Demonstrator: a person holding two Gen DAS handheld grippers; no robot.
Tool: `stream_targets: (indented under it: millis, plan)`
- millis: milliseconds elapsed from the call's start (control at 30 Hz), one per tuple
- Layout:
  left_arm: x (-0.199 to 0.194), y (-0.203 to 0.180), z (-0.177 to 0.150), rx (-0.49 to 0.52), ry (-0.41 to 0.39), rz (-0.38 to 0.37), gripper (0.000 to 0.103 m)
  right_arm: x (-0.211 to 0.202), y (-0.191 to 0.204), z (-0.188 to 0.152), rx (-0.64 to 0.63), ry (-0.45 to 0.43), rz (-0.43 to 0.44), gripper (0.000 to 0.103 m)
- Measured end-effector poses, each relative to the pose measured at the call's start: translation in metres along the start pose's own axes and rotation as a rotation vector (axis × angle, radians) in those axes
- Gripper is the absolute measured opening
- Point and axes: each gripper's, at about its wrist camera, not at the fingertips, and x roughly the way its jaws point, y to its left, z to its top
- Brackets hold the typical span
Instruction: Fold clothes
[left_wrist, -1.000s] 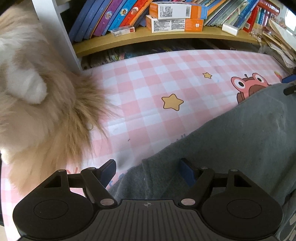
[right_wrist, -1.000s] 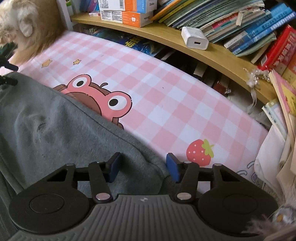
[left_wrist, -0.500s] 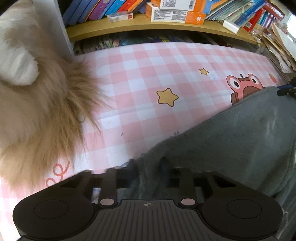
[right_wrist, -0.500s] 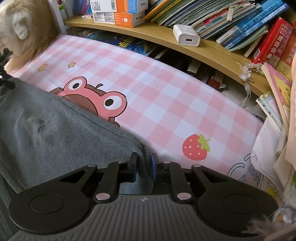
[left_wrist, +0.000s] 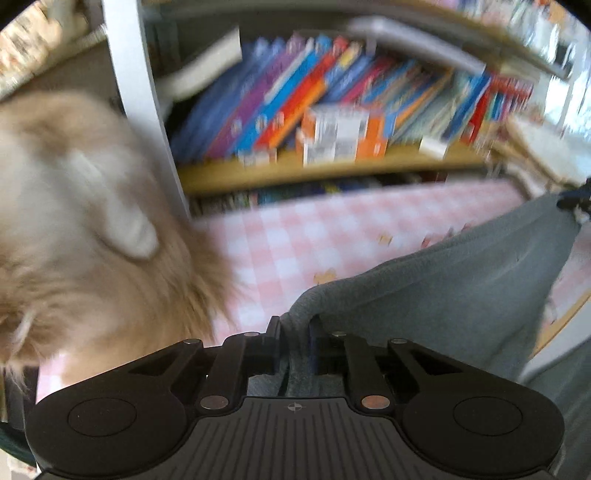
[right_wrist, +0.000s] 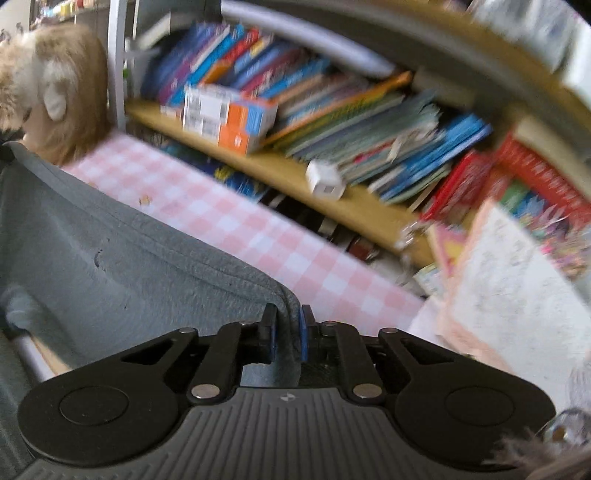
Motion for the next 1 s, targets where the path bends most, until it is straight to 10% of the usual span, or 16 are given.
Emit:
stream_targets:
  millis: [433,1000]
  plan:
    - [-0.122,-0.037,-0.078,0.139,-0.198,-0.048,0.014,-0.146,0.06,-0.088,0.171,-0.147,-0.079,0.012]
    - [-0.146,-0.044,-0.227,-0.158,0.02,-0.256,0.028,-0.187,0.169,-0.21,0.487,0.082,-0.173,0.029]
